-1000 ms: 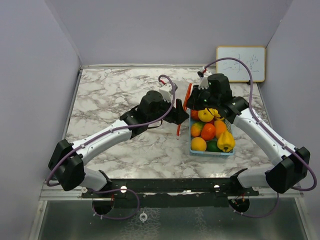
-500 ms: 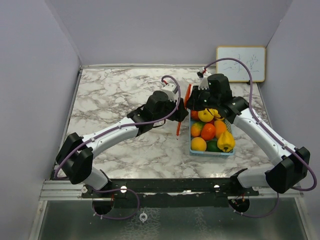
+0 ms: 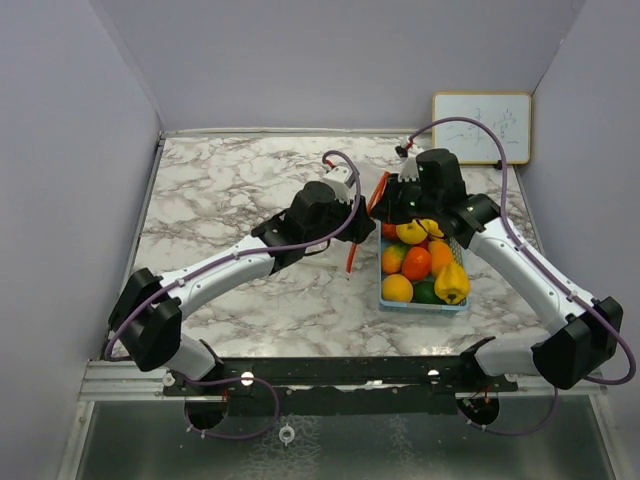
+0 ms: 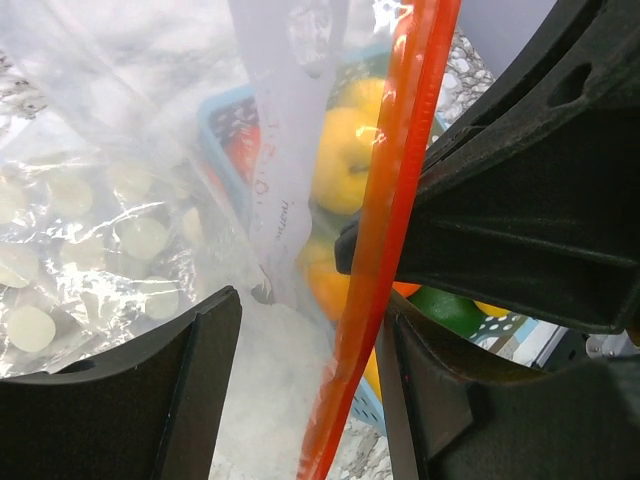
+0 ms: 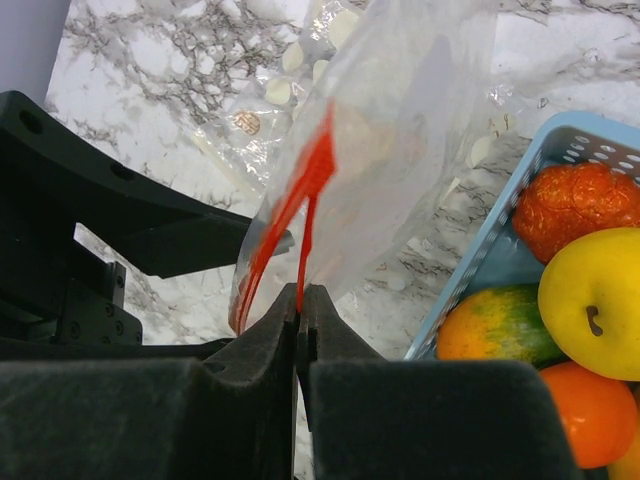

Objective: Place the food in the zip-top bag and seal the zipper
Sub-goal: Open the zipper of the food storage bag.

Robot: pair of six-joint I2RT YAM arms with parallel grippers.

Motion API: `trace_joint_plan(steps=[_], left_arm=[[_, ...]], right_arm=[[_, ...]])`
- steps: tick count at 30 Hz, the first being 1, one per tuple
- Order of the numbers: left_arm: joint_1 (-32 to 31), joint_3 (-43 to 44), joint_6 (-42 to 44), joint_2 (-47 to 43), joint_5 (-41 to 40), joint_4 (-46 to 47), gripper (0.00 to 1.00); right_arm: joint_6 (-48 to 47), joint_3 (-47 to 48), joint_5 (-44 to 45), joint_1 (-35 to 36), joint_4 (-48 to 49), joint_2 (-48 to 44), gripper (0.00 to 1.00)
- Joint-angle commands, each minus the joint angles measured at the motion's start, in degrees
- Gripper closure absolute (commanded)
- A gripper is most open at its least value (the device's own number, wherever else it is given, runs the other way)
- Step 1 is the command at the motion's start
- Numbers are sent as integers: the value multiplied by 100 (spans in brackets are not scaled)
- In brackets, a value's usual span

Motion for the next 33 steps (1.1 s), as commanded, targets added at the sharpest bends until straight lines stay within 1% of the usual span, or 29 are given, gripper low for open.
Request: trace_joint_plan(steps=[1,8,14,19,22,26,33], left_arm=[[130,-59,104,-349,-258,31,43],[331,-206,107,-483,-219,41,43],[378,-266,46,-491,-115,171,43],[445,-327,-64,-557,-32,243,43],[527,-335,-227,-621,276,432,42],[564,-339,-454,-604,762,766,37],[598,-434,-836,-417,1638,1519,33]], right_arm=[[-111,162,98,41,-203,-215,98],[-160,149,158,41,-375,-318,98],[-181,174,163,41,-460,-306,98],[-228,163,349,41,-612,-339,98],[-230,142,372,41,-627,-358,98],[-215,172,239,41,-537,-330,98],[-251,171,122,41,-445,-304,98]])
